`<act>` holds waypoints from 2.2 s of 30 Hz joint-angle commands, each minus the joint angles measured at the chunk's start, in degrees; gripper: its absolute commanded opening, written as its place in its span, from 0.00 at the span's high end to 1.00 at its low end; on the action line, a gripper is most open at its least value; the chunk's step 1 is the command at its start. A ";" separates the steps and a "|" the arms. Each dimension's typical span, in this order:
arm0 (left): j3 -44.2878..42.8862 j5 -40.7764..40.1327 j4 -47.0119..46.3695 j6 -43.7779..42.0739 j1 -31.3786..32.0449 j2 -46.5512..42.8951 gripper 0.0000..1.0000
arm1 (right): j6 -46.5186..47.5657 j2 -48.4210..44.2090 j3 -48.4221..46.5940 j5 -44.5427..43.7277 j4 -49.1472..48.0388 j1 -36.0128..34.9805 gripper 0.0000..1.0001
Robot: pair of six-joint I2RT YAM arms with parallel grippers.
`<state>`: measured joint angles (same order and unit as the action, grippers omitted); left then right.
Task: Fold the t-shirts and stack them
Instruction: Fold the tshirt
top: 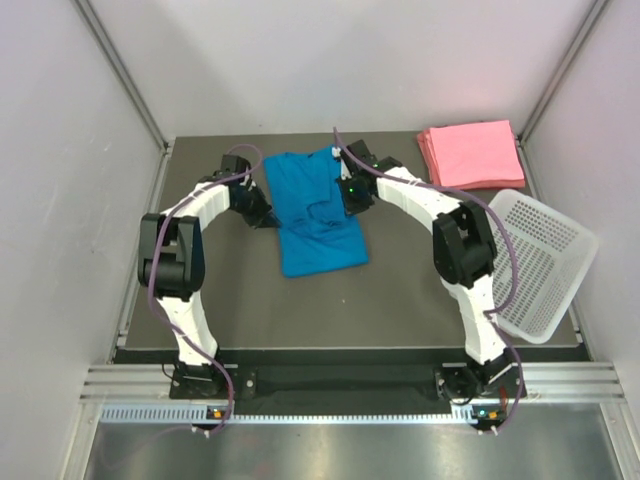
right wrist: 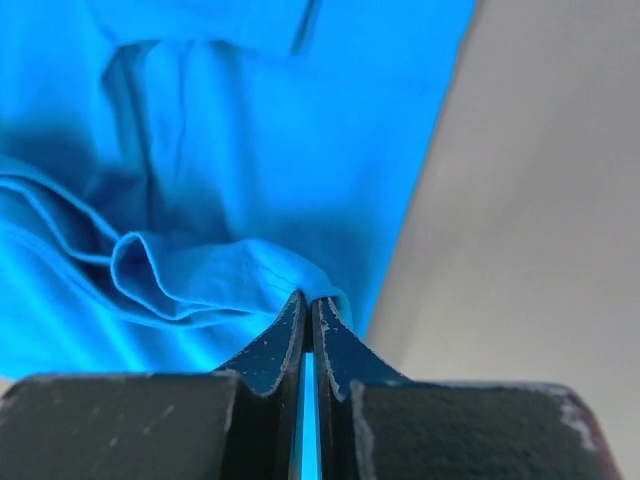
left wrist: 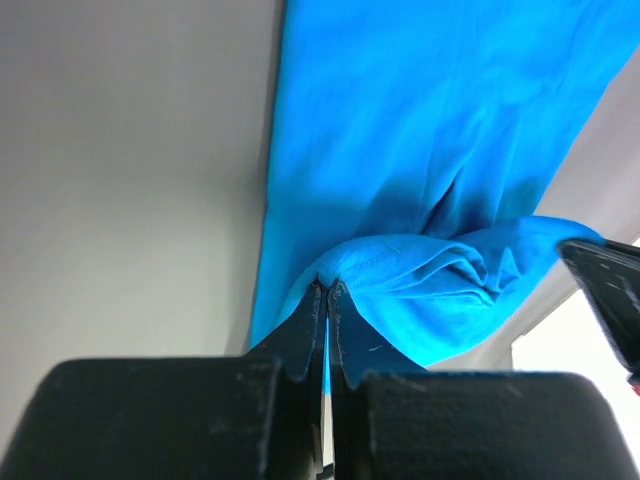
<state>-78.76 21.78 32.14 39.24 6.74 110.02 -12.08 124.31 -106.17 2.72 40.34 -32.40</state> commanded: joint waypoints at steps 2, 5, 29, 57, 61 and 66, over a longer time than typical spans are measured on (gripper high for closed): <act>-4.56 2.83 0.73 -0.75 -1.03 2.13 1.00 | 0.83 2.77 -6.68 -0.26 3.08 0.94 1.00; -5.52 3.18 0.64 -0.31 -1.64 3.97 1.00 | 0.39 3.83 -8.09 -0.78 2.91 1.81 1.00; -11.33 3.01 1.70 -0.40 -3.93 9.51 1.00 | 0.65 8.58 -12.92 0.00 -3.77 3.84 0.99; 1.67 -4.47 -5.94 -6.29 2.64 -6.83 0.74 | -2.07 -3.37 -0.10 1.49 -13.62 4.28 0.80; 2.91 -4.64 -5.77 -5.85 4.94 -4.99 0.77 | -2.95 -4.34 3.07 2.64 -15.11 3.23 0.87; 2.65 -4.02 -6.04 -6.02 5.39 -1.92 0.78 | -5.85 -3.46 6.76 4.30 -17.39 2.08 0.96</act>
<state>-76.23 18.04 28.53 34.22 12.84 107.15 -15.59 122.65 -101.34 5.02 26.00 -29.15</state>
